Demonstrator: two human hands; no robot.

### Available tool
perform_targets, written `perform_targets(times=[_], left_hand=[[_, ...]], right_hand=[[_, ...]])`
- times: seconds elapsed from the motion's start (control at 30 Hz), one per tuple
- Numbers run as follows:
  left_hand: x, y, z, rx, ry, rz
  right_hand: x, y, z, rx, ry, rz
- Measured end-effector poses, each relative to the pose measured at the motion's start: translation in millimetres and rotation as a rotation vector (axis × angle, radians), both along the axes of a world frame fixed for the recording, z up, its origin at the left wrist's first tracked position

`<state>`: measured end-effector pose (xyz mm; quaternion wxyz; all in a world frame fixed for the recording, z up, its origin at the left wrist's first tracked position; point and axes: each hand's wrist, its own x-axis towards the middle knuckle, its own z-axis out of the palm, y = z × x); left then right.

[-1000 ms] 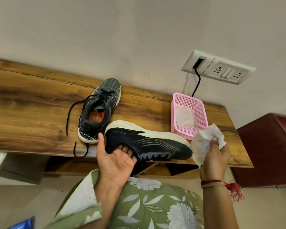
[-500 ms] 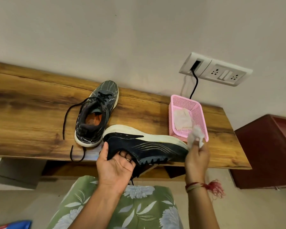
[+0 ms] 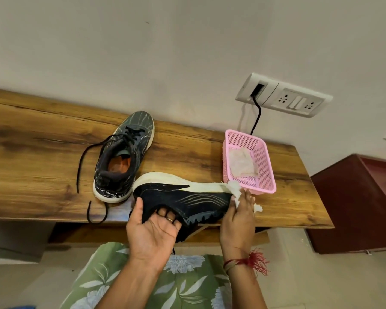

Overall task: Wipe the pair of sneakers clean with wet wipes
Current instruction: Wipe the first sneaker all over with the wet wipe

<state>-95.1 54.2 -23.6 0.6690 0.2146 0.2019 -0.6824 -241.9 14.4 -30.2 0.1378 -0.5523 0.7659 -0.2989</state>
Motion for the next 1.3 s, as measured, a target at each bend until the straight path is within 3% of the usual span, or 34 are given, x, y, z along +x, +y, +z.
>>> perform_targets(times=[0.6,0.93,1.2,1.3], left_hand=[[-10,0,4,-0.091,-0.093,-0.044],[-8,0,5,-0.083,-0.11,-0.054],[-8,5,5,-0.099,-0.15,-0.092],[-8,6,7,-0.118,-0.114,-0.076]], right_hand=[[16,9,7,-0.036,0.038,0.153],[43,20,27,0.081,0.127,0.318],[68,22,50,0.148,0.024,0.385],[88,27,59,0.055,-0.048,0.431]])
